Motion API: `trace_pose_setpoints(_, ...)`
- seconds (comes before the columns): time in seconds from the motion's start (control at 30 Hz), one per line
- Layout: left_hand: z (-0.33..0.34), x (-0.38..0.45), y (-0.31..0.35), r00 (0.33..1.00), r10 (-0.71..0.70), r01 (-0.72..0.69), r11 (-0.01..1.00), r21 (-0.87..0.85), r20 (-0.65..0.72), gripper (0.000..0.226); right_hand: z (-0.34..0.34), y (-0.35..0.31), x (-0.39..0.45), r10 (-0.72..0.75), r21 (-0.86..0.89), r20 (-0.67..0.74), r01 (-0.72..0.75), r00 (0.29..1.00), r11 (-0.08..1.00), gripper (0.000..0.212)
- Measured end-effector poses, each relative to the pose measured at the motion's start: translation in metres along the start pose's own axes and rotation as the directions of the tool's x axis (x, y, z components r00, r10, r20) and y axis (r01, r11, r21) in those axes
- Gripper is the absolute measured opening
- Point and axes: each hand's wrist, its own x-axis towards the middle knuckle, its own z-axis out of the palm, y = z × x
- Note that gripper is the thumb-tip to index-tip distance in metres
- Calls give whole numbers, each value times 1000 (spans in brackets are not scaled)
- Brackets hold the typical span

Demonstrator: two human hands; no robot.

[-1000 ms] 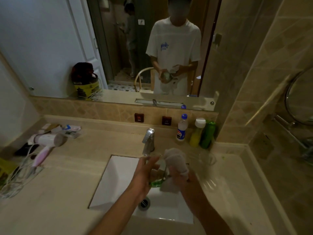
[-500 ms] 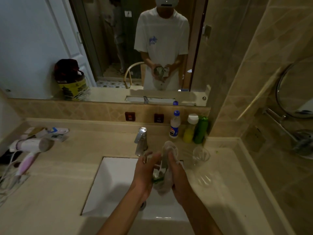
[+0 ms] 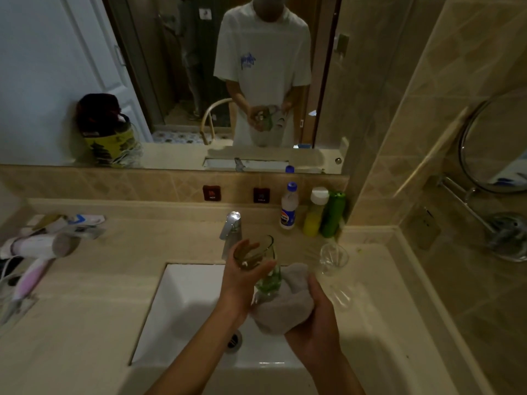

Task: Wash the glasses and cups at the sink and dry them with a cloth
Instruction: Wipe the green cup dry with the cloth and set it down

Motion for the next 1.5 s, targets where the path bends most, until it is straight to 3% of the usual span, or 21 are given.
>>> trace_pose_setpoints(0.13,11,-18,-7,996,5,-6,1000,2,94,84,6,-1,9,-8,94,4,7,1000,996,71)
trace_pose_setpoints(0.23,11,-16,-6,996,29,-29,1000,1,79,84,7,3,6,21,149,-21,-17,1000,989,71)
trace_pose_setpoints(0.37,5,-9,-1,997,51,-54,997,50,52,78,12,9,-6,97,117,-48,-91,994,989,66)
trace_pose_setpoints(0.57,2,-7,2,998,-1,8,993,-116,59,90,7,-3,-12,55,11,-28,-55,998,998,70)
trace_pose_setpoints(0.67,15,-23,-6,992,11,-4,998,-57,125,91,2,0,-4,18,58,-62,-14,998,998,73)
trace_pose_setpoints(0.8,19,-22,-15,993,38,-41,999,22,115,91,1,4,-7,26,132,-134,-9,991,991,63)
trace_pose_setpoints(0.97,14,-14,-19,986,77,-102,981,167,149,85,-5,3,-18,124,106,-178,-106,976,989,68)
trace_pose_setpoints(1.13,7,-1,-20,996,44,-55,990,133,83,100,-26,-3,-23,153,61,-153,-145,976,988,63)
trace_pose_setpoints(1.27,-6,-1,-28,999,-33,33,999,-23,-4,97,-56,-16,-19,-24,-98,-218,3,976,995,46)
trace_pose_setpoints(1.37,-13,-9,-31,995,-95,93,991,-94,-17,77,-88,-35,-12,-86,-316,-266,-3,960,949,61)
trace_pose_setpoints(1.43,-16,-16,-32,986,-165,161,974,-162,-11,61,-111,-48,-5,-137,-571,-378,-113,916,813,48)
trace_pose_setpoints(1.5,-22,-23,-35,974,-228,224,950,-215,7,64,-135,-63,4,-195,-717,-481,-256,855,648,35)
